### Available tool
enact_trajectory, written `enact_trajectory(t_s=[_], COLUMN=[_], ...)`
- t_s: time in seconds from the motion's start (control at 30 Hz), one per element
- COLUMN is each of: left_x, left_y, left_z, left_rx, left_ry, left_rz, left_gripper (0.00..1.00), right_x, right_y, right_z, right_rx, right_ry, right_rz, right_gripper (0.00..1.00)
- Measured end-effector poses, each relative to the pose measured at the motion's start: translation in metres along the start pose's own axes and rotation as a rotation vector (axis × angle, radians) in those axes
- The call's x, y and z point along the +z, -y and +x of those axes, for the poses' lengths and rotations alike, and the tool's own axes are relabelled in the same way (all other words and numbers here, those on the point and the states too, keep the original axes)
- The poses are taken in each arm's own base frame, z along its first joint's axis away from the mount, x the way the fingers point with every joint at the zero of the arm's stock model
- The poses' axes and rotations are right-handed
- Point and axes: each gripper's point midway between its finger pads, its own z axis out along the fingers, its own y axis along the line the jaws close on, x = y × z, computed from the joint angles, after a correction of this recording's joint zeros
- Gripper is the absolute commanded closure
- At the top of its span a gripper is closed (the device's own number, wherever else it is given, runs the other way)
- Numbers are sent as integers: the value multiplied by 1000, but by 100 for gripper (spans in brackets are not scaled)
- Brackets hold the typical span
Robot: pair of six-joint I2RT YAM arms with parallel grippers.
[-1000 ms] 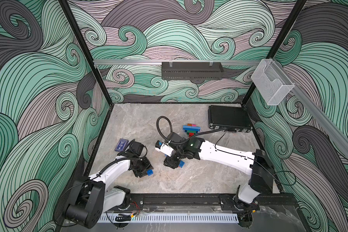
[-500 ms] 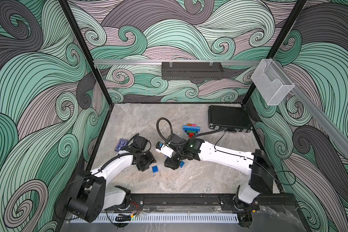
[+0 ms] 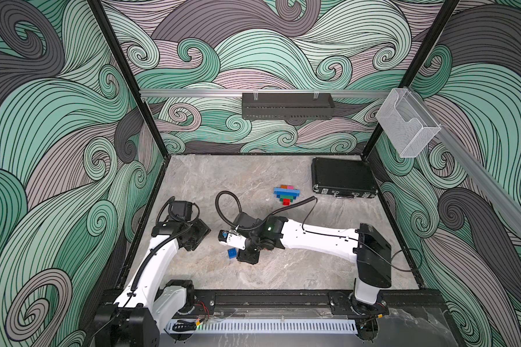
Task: Assemble a heart with lego
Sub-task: Pick up the lego brick from the center of the board.
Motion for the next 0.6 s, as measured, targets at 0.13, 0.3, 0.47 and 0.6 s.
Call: enact_trajectory(t_s=[0.13,0.3,0.47,0.6], left_x=[-4,-5,-6,-5], left_y=[-11,-18,-18,-20], left_z=[-13,-21,-22,-20], left_rx=[-60,-105,-106,-106], left_ry=[30,36,25,12], left_rz=[-13,-4,13,19], left_gripper=[43,44,44,45], right_x=[17,36,56,67], right_y=[4,9,17,22], right_z=[-3,-10,-9,-10], right_rx=[-47,-90,-117,-132], right_ry=[-24,-43,-79,-95], right_rz=[0,3,23,35], right_gripper=[46,46,46,46])
